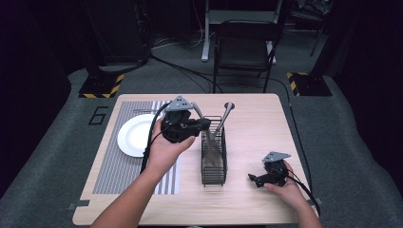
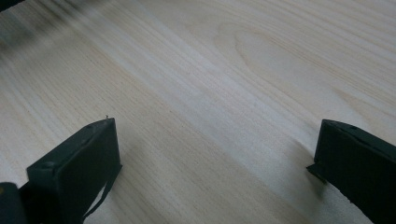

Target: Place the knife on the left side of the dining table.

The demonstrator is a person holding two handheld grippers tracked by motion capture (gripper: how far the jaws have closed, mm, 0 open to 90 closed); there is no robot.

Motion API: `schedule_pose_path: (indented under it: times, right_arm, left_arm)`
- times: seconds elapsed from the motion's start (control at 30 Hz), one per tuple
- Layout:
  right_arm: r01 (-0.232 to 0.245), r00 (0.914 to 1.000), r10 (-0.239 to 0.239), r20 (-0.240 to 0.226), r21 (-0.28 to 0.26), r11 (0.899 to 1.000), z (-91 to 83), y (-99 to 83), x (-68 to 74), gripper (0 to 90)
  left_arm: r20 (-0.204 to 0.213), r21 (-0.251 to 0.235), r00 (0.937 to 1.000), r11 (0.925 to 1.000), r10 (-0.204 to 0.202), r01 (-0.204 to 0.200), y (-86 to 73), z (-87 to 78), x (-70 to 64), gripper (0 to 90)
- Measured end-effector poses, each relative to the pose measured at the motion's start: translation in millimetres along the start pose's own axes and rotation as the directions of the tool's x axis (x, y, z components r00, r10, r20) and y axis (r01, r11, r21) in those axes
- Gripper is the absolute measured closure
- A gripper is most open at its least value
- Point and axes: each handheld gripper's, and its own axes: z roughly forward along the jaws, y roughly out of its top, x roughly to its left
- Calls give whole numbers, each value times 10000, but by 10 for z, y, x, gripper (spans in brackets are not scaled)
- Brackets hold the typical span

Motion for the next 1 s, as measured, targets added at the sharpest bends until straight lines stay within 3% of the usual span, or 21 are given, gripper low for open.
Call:
schedule_pose_path:
  times: [0.5, 1.0]
  right_arm:
    - [5, 10000, -5, -7, 2, 10000, 0, 0, -1, 0]
    - [-1, 10000, 1, -8, 6, 10000, 0, 0, 0, 0]
  left_arm:
    - [-211, -596, 9997, 9982, 77, -90, 181, -384, -41, 836]
    - [-430, -1138, 9988, 9933, -252, 202, 255, -757, 66, 836]
